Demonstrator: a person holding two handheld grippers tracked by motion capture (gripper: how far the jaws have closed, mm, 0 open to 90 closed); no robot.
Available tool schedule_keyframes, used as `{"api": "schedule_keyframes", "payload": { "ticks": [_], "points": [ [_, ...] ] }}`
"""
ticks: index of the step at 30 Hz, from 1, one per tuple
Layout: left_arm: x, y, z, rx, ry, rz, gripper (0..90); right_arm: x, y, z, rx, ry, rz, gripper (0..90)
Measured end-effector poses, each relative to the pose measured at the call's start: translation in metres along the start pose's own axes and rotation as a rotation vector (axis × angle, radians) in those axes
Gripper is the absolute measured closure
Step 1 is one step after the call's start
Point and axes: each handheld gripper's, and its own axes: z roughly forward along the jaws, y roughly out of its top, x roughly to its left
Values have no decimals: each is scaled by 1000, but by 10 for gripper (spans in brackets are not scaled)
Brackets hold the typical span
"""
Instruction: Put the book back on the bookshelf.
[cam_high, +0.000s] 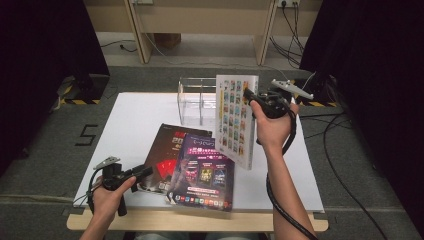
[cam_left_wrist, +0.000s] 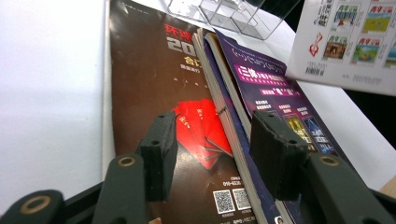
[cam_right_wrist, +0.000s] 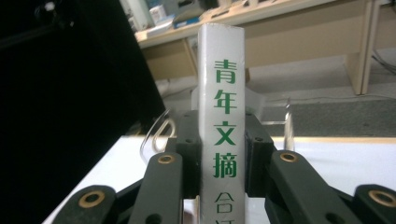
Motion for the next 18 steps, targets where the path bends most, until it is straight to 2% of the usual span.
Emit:
{"api": "schedule_keyframes", "payload": {
  "ticks": [2, 3, 5, 7, 8, 13, 18],
  "points": [
    [1, 0, 0, -1, -2, -3, 507, -2, 3, 1, -8, -8, 1, 736],
    [2, 0, 0, -2, 1, -5, 508, -4, 7, 4, -13, -33, -6, 736],
    [3, 0, 0, -2, 1, -8, 509, -7, 10, 7, -14, -49, -7, 736],
    [3, -1, 1, -1, 0, -10, 509, -9, 11, 9, -15, -52, -1, 736],
    [3, -1, 1, 1, -1, -10, 509, -14, 15, 11, -19, -60, 17, 736],
    [2, -1, 2, 0, -9, -5, 509, -16, 25, 18, -22, -61, 14, 736],
    [2, -1, 1, -2, -9, 2, 509, -12, 32, 19, -34, -22, 27, 736]
  ]
}}
